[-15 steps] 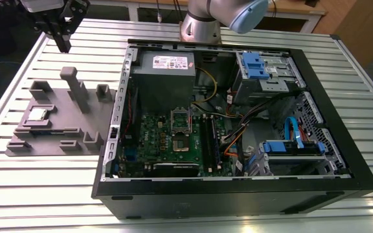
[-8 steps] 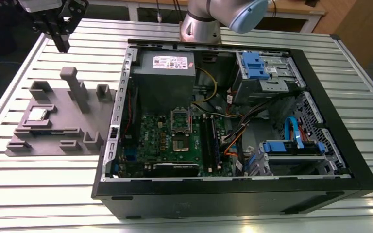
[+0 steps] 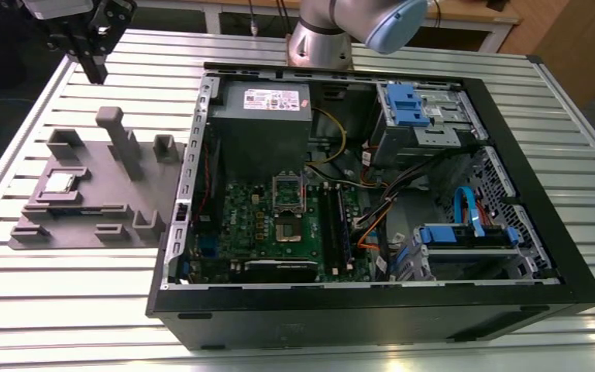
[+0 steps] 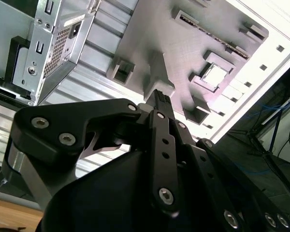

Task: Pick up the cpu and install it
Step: 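Reach for the cpu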

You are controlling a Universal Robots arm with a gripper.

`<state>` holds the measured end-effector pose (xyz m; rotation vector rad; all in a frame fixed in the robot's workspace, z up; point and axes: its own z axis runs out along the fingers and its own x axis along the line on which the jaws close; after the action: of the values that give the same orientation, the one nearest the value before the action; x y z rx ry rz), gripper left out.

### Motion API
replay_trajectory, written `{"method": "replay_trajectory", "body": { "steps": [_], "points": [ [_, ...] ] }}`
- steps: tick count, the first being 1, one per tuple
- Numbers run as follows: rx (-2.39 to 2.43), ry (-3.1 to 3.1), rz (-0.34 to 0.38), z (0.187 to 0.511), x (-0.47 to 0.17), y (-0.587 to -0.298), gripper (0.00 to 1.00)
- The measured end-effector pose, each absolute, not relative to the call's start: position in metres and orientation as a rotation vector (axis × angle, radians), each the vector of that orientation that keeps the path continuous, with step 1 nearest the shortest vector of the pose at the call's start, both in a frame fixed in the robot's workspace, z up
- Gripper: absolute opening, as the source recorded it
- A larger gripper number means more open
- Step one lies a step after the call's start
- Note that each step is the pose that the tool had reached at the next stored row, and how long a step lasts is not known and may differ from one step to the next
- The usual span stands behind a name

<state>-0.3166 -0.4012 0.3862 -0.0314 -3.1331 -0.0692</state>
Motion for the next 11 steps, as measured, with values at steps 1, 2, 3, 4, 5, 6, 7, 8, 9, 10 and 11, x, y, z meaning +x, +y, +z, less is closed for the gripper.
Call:
{"method": "replay_trajectory", "body": {
  "steps": [1, 2, 3, 4, 5, 6, 7, 8, 9, 10, 11],
  "points": [
    [-0.031, -3.133, -0.069, 0.3862, -0.3176, -0.4012, 0.10],
    [-0.031, -3.133, -0.069, 0.3862, -0.3185, -0.4011, 0.10],
    [-0.031, -3.133, -0.069, 0.3861, -0.3195, -0.4012, 0.10],
    [-0.031, -3.133, -0.069, 0.3861, -0.3204, -0.4012, 0.10],
    [-0.031, -3.133, -0.069, 0.3861, -0.3213, -0.4012, 0.10],
    [-0.031, -3.133, -0.069, 0.3861, -0.3217, -0.4012, 0.10],
    [-0.031, -3.133, -0.069, 0.3860, -0.3219, -0.4012, 0.10],
    [-0.031, -3.133, -0.069, 0.3861, -0.3221, -0.4011, 0.10],
    [-0.031, -3.133, -0.069, 0.3860, -0.3221, -0.4012, 0.10],
    [-0.031, -3.133, -0.069, 0.3860, -0.3221, -0.4012, 0.10],
    [-0.031, -3.133, -0.069, 0.3860, -0.3222, -0.4012, 0.10]
  ]
}}
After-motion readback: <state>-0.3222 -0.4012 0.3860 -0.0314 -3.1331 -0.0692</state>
